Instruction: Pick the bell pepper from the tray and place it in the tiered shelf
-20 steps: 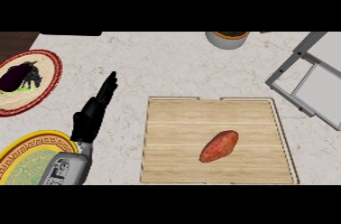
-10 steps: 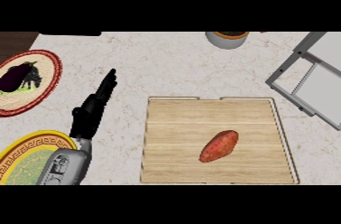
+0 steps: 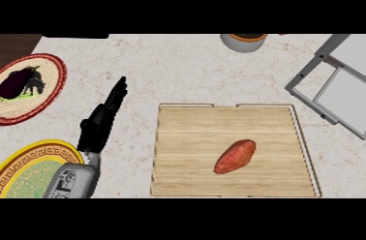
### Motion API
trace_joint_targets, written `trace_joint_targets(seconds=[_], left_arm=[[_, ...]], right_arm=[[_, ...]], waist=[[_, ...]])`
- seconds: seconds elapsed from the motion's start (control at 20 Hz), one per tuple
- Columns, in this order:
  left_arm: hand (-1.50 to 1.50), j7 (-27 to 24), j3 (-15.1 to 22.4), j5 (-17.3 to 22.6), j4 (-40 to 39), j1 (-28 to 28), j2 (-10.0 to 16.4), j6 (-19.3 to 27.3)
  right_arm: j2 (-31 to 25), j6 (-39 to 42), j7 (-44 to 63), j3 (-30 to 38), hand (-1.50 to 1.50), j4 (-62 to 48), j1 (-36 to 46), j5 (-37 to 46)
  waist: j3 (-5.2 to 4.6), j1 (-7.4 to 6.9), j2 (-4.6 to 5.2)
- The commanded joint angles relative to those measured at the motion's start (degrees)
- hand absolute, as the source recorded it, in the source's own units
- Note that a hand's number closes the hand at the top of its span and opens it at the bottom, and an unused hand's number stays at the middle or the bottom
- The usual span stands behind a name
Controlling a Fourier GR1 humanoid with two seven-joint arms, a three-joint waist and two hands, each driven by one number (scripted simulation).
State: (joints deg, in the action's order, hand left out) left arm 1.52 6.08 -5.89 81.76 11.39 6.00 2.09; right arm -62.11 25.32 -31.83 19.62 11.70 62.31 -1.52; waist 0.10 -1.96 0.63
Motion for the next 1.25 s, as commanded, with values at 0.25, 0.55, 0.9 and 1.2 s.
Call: trace_joint_targets(seconds=[0.25, 0.55, 0.9, 1.2], left_arm=[[0.0, 1.49, 0.51, 0.32, 2.35, -0.21, 0.03, -1.0], [0.0, 0.8, -0.24, -0.36, 0.84, 2.25, -0.64, 0.51], [0.0, -1.43, -0.98, 0.2, 0.61, 0.56, 0.0, -0.01], [0.0, -0.57, -1.57, 0.67, 0.9, 1.17, 0.72, -0.62]], right_arm=[[-10.91, 2.88, 15.44, 8.35, -1.5, -6.88, 4.32, -7.66], [-16.17, 6.68, 21.44, 6.51, -1.5, -7.72, 0.8, -5.69], [-18.84, 11.17, 16.89, 4.87, -1.5, -7.38, -6.58, -3.79], [-19.8, 15.48, 13.83, 4.83, -1.5, -7.75, -10.07, -3.59]], waist=[[0.12, -0.42, 0.14], [0.33, -0.61, 1.08], [0.8, -0.21, 1.63], [1.08, 0.29, 1.61]])
